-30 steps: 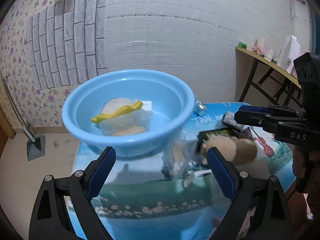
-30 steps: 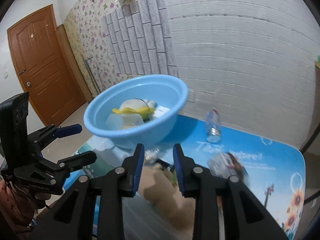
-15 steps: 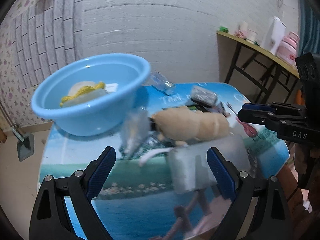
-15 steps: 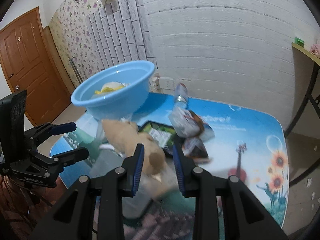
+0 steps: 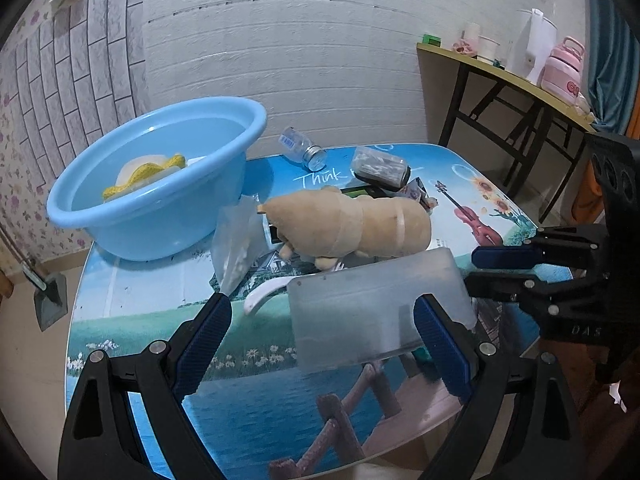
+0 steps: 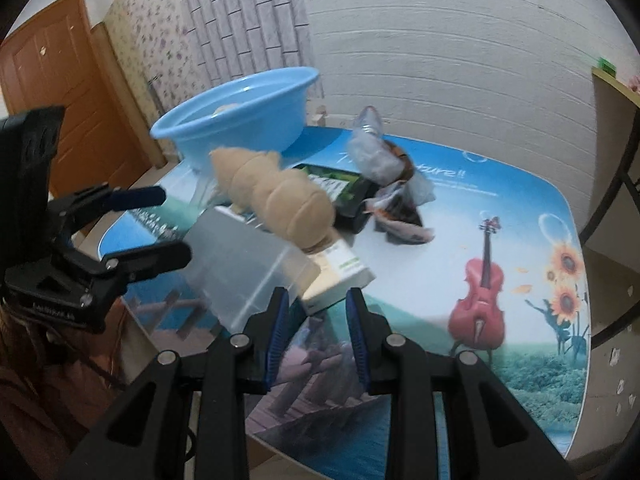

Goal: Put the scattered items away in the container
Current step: 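Grasp the clear plastic box with the left tool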

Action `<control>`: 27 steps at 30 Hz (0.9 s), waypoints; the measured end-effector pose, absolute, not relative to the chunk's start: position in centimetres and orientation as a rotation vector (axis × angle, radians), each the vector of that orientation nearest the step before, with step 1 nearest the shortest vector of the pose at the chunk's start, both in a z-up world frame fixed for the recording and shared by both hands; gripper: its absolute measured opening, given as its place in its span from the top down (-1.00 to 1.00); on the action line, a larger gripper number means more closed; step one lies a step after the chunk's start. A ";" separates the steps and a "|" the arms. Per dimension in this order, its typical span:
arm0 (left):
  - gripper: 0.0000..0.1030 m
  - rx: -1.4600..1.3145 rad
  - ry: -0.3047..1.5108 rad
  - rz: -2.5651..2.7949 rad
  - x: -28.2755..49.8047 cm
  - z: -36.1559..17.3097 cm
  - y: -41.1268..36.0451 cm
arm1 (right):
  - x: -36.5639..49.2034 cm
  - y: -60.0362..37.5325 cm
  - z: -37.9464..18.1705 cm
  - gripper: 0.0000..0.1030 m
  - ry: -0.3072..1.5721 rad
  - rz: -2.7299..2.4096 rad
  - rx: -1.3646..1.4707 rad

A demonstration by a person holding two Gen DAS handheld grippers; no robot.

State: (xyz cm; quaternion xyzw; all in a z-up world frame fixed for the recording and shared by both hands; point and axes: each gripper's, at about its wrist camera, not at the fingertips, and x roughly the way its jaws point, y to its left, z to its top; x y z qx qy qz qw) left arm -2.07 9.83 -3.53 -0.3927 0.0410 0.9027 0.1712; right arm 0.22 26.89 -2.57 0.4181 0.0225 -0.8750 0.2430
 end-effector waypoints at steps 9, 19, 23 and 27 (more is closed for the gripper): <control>-0.80 -1.126 0.107 2.576 -1.3 -3.8 8.2 | 0.6 23.5 -2.4 0.43 0.146 -2.304 1.115; -0.80 -1.177 0.029 2.610 -1.1 -4.6 5.1 | 1.0 19.1 -2.7 0.41 0.181 -2.115 1.071; -0.80 -1.189 0.006 2.608 -1.2 -4.8 4.8 | 1.1 19.3 -2.3 0.41 0.199 -2.159 1.067; -0.80 -1.187 -0.018 2.578 -1.4 -5.0 5.8 | 0.8 21.3 -1.7 0.40 0.196 -2.254 1.072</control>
